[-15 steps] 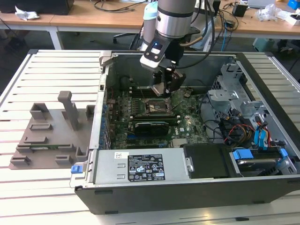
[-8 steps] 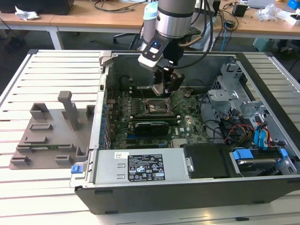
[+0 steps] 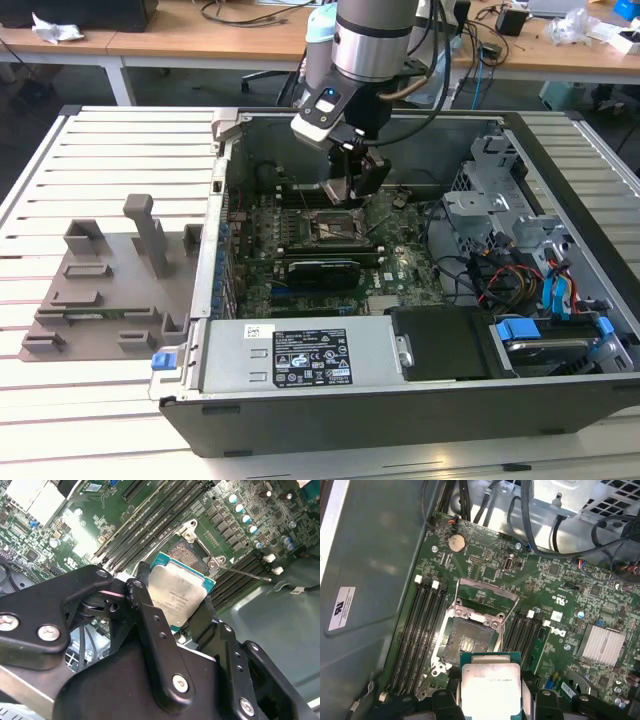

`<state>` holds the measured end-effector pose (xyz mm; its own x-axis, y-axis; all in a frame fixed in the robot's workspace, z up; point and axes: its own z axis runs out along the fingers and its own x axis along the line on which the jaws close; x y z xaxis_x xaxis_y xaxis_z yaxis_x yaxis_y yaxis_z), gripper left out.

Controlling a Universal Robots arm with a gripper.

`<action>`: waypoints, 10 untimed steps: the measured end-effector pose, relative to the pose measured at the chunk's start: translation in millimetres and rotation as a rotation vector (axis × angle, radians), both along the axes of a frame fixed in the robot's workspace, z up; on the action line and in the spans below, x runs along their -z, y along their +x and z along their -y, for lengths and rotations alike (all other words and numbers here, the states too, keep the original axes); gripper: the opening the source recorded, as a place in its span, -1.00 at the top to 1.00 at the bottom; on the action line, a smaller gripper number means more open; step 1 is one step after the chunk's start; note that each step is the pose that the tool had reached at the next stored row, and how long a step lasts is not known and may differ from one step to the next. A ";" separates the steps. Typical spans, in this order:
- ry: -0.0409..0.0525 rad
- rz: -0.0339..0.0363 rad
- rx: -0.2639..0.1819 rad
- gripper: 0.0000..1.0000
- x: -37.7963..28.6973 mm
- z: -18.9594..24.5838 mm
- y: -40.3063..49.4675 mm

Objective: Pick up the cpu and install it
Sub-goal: 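Place the cpu into insertion slot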

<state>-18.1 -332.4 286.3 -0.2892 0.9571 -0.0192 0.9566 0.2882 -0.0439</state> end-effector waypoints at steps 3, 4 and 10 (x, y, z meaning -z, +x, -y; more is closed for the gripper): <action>-0.0001 -0.0001 0.033 -0.09 0.1 0.0 0.0; 0.0000 -0.0001 0.044 -0.09 0.1 0.0 0.0; 0.0000 0.0000 0.109 -0.09 0.3 0.0 0.0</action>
